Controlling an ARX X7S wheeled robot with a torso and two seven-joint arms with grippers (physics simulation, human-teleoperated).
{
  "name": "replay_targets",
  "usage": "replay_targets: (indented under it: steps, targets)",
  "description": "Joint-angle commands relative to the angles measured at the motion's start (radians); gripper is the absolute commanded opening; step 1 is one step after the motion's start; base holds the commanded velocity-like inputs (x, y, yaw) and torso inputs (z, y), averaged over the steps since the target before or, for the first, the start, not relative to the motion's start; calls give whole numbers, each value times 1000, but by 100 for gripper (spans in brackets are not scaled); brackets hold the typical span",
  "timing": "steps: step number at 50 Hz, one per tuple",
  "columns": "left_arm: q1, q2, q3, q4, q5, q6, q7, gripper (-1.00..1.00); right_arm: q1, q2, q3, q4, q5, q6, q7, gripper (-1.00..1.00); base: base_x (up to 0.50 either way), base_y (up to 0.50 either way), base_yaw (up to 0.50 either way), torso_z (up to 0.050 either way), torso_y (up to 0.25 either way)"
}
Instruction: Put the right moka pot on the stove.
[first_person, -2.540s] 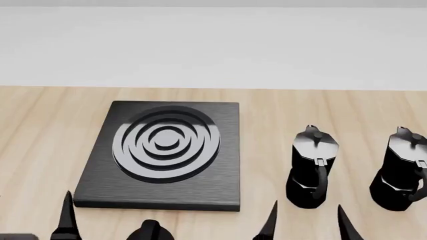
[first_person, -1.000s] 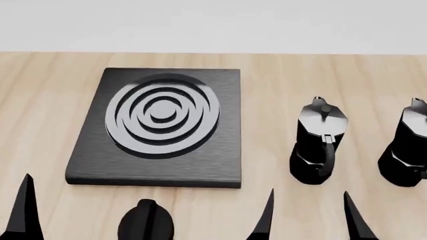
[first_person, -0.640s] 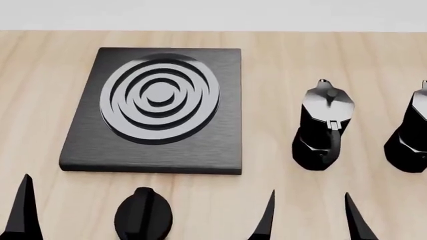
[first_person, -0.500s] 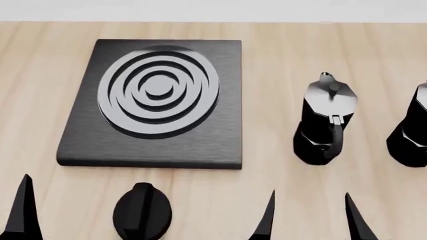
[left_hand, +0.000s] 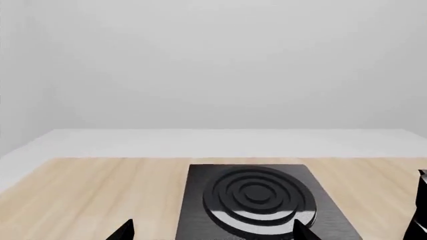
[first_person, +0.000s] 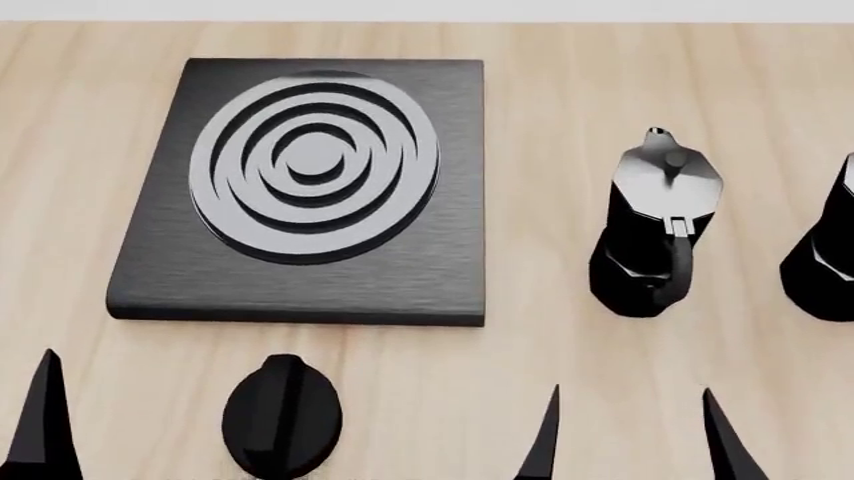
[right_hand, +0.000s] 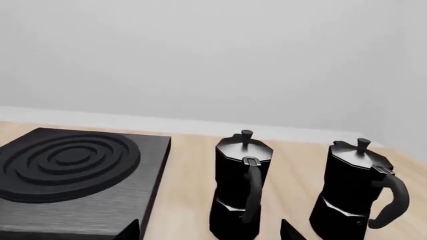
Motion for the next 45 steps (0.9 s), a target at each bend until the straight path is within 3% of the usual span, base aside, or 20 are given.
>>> replay_targets:
  steps: [1, 45]
  targets:
    - [-3, -5, 4, -1, -4, 1, -12, 100, -32, 39, 40, -46, 31, -11, -9, 100, 0, 0, 0, 0, 0]
    - [-12, -23, 26, -3, -6, 16, -38, 100, -162, 164, 341, -26, 222, -94, -28, 100, 0, 0, 0, 0, 0]
